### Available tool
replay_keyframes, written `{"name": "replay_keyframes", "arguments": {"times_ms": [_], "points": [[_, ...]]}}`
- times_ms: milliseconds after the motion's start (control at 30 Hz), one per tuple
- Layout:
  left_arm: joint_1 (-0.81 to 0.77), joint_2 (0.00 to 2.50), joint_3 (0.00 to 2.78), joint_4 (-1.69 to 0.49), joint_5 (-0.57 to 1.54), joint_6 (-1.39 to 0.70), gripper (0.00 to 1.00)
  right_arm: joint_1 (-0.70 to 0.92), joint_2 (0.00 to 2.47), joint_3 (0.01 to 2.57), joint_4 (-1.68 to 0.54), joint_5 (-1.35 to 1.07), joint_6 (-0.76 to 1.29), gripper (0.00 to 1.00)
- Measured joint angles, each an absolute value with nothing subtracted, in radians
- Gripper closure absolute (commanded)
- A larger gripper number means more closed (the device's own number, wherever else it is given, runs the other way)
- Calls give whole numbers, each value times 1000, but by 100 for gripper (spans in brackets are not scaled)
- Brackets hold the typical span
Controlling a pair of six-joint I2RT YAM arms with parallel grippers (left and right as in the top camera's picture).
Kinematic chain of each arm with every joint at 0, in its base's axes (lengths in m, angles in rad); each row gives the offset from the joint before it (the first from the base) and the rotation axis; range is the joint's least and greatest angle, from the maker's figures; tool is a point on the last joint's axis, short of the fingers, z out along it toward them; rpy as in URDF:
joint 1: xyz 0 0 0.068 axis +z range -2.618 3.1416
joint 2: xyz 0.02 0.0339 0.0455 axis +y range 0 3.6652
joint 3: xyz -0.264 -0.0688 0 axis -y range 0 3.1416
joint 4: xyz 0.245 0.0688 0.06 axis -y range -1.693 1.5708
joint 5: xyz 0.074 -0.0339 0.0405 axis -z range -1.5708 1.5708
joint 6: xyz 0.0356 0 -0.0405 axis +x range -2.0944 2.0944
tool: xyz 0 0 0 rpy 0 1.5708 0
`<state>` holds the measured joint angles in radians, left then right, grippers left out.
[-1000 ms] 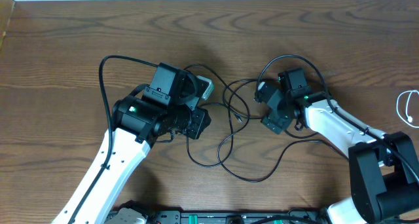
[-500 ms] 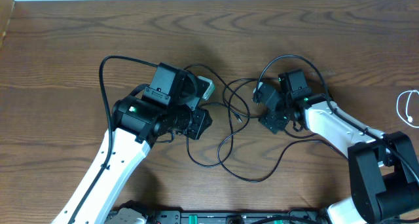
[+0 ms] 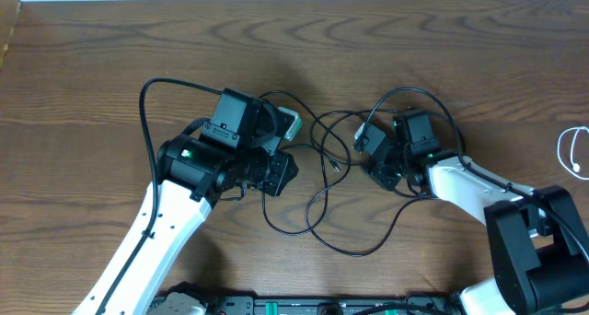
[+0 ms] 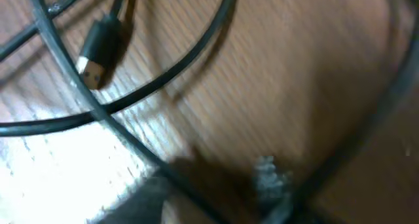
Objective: Untangle cables
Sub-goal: 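Grasp a black cable with the right gripper near the left gripper, then lift the black cable loop up and right with the right gripper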
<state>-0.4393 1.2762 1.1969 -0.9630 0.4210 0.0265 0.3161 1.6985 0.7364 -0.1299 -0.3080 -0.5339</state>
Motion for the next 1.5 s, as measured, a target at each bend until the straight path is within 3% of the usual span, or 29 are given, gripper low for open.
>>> {"name": "replay_keyframes", "arguments": {"times_ms": [467,700,967,1167,1500], "points": [[-439,1276,1196,-977,421,27,70,316,1631,789,-27,-208,-267,99],[-439,1276,1196,-980,421,27,70,293,1418,1126,-2,-73,-235,99],[-439,1276,1196,-980,421,27,69,98,1313,1554,6,12,-218,99],[-439,1276,1196,-980,421,32,68,-35,1313,1711,5,23,-145,99],[-593,1317,1196,-960,541,293,49,-84,1317,1740,-107,-23,-91,99]]}}
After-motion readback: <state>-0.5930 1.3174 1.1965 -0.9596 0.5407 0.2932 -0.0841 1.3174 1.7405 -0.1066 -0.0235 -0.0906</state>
